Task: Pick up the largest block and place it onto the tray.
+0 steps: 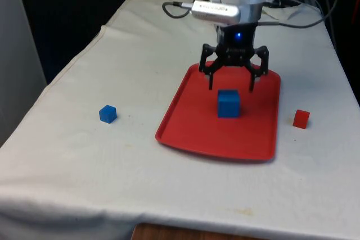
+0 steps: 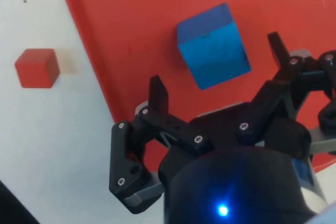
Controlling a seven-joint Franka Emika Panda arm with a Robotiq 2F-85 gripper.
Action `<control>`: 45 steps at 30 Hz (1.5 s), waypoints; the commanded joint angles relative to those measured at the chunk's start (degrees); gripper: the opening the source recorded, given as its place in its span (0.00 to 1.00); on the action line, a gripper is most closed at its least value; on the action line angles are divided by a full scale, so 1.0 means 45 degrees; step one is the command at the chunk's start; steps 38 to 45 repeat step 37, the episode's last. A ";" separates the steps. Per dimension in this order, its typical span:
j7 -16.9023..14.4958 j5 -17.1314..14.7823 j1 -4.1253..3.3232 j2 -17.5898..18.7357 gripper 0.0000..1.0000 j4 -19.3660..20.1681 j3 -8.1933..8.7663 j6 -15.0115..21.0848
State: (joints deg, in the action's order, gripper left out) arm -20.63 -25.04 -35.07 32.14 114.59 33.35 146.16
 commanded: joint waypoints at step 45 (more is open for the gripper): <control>0.1630 0.1961 0.0000 -0.3196 1.00 -0.0140 0.0267 -0.1528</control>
